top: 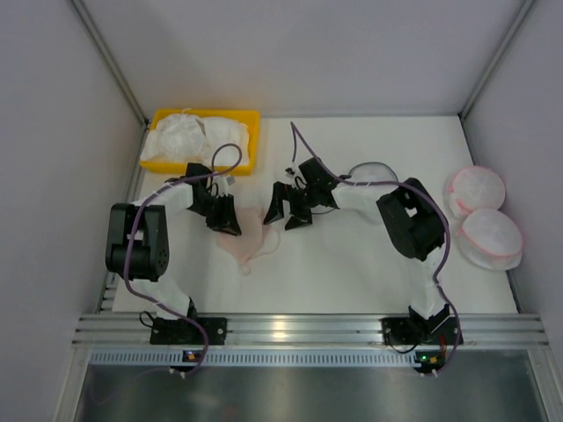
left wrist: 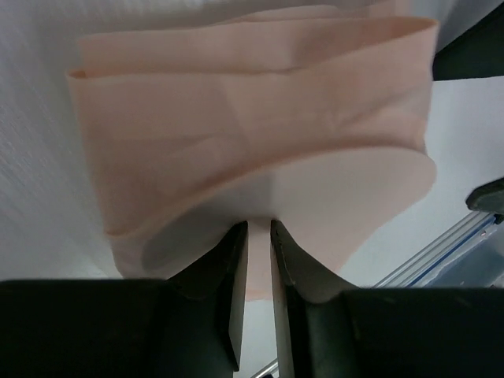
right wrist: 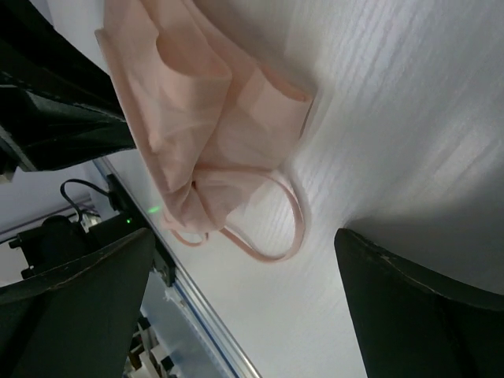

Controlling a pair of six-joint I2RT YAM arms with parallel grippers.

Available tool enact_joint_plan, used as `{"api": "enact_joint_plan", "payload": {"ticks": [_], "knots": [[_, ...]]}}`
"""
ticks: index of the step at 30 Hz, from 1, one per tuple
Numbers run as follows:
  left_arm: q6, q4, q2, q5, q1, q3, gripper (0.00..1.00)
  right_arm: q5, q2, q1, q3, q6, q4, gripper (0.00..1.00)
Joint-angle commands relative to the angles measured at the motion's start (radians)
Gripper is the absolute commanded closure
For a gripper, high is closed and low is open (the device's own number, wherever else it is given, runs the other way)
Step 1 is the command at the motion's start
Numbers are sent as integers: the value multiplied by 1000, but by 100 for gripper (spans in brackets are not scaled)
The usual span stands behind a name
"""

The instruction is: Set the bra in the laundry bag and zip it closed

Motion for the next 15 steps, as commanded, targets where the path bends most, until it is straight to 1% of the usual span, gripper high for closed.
{"api": "enact_joint_plan", "payload": {"ticks": [1, 3, 7, 12, 15], "knots": [[7, 40, 37, -28, 7, 6, 77, 68, 42, 33, 67, -18, -26, 1], [10, 43, 68, -43, 16, 9, 80, 91, 75, 31, 79, -20, -23, 1], [10, 43, 114, -39, 27, 15, 83, 80, 114, 34, 93, -4, 8, 1], [-1, 43, 161, -14, 52, 26, 84, 22, 166, 47, 79, 46, 152, 1], [2, 43, 175, -11, 58, 32, 84, -12, 178, 57, 52, 77, 286, 1]]}}
